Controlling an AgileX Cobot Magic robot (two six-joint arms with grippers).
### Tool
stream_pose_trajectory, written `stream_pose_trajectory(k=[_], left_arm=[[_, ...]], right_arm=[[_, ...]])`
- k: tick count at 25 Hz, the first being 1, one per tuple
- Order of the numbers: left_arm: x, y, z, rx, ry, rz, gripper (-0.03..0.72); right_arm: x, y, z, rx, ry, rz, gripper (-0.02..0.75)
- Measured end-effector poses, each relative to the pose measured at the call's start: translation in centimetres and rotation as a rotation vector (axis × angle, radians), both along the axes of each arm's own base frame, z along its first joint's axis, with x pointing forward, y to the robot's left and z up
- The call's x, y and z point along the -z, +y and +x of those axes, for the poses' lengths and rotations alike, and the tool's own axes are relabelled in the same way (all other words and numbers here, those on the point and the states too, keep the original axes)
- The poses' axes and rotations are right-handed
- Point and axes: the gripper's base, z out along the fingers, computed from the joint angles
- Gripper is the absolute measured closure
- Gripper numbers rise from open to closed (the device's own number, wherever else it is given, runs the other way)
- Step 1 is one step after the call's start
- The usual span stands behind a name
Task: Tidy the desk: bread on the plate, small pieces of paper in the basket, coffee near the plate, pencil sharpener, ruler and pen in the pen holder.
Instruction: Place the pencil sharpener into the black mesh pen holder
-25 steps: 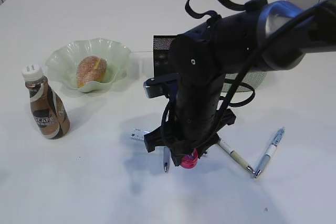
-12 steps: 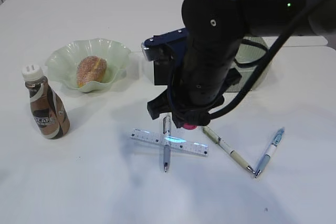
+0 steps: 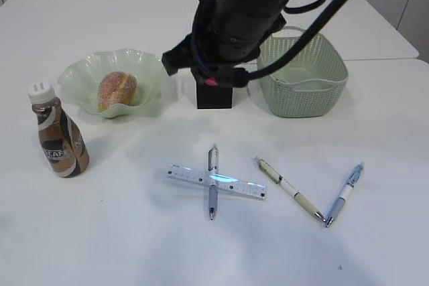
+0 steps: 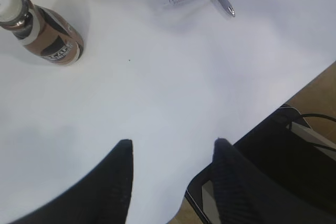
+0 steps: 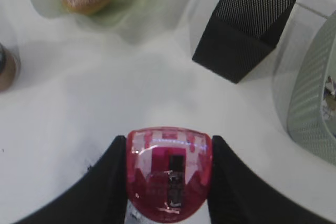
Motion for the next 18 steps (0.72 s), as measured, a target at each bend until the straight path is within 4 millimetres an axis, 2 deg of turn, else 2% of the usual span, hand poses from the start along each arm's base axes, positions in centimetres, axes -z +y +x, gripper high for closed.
stream_pose_trajectory(k=[6, 8, 9, 13, 18], left_arm=[[0.0, 0.0, 0.0, 0.000, 0.000, 0.000, 0.347], [0.0, 0.0, 0.0, 0.000, 0.000, 0.000, 0.347], [0.0, 0.0, 0.0, 0.000, 0.000, 0.000, 0.347], [0.0, 0.0, 0.0, 0.000, -0.001, 0.000, 0.347], [0.0, 0.0, 0.0, 0.000, -0.004, -0.003, 0.347]], right_arm=[[-1.9, -1.6, 2.5, 0.073, -0.123, 0.118, 0.429], [-1.9, -1.6, 2.5, 0.073, -0.123, 0.118, 0.429], [-2.2, -3.2, 3.7, 0.112, -0.152, 0.140, 0.429], [-2.5, -4.8, 5.0, 0.150, -0.194, 0.166, 0.429], [-2.1, -5.2, 6.0, 0.150, -0.229, 0.189, 0.429]])
